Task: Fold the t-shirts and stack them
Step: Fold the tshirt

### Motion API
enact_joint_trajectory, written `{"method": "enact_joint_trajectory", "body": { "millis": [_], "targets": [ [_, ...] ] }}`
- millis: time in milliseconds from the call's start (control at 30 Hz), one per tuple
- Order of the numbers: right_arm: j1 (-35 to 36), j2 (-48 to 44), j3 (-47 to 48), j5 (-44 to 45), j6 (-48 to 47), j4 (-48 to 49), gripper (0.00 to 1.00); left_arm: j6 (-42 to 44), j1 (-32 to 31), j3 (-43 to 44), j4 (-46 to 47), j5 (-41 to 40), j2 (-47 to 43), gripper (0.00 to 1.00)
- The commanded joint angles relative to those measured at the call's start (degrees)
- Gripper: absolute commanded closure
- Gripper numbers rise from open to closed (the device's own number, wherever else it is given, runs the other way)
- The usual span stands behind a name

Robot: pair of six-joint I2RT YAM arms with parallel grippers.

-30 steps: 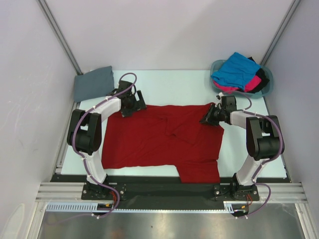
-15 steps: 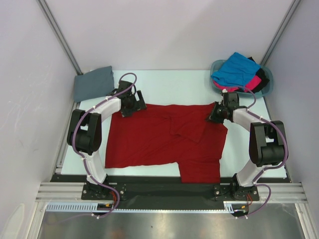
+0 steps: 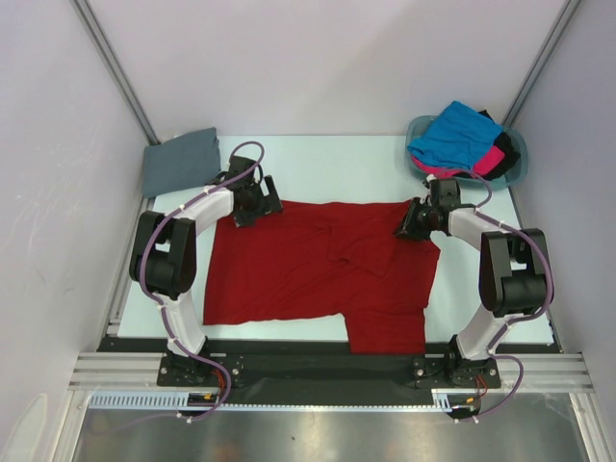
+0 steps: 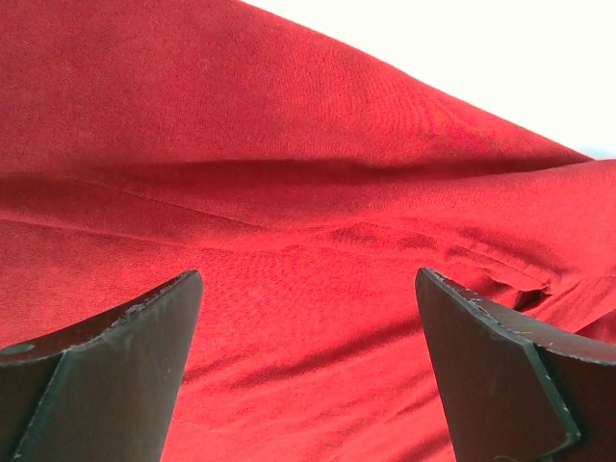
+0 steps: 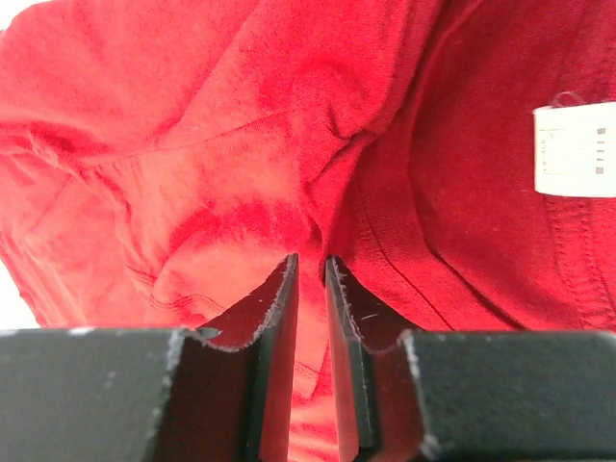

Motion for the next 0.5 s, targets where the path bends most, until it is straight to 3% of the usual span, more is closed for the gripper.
{"method": "enact_joint_trajectory", "body": {
  "millis": [0, 167, 467],
  "targets": [
    [-0.03, 0.99, 2.14, -2.73, -0.61, 1.29, 0.77, 1.18, -0.35, 2.36, 0.21, 0.69, -0.03, 0.02],
    [0.06, 1.08, 2.14, -3.09, -0.52, 1.30, 0.99, 1.18, -0.35, 2.45, 0.04, 0.69, 0.23, 0.02],
    [-0.03, -2.08, 2.40, 0.69, -1.57, -0.55, 1.00, 1.09, -0.27, 2.71, -0.05, 0.78, 0.32, 0.02]
  ]
}}
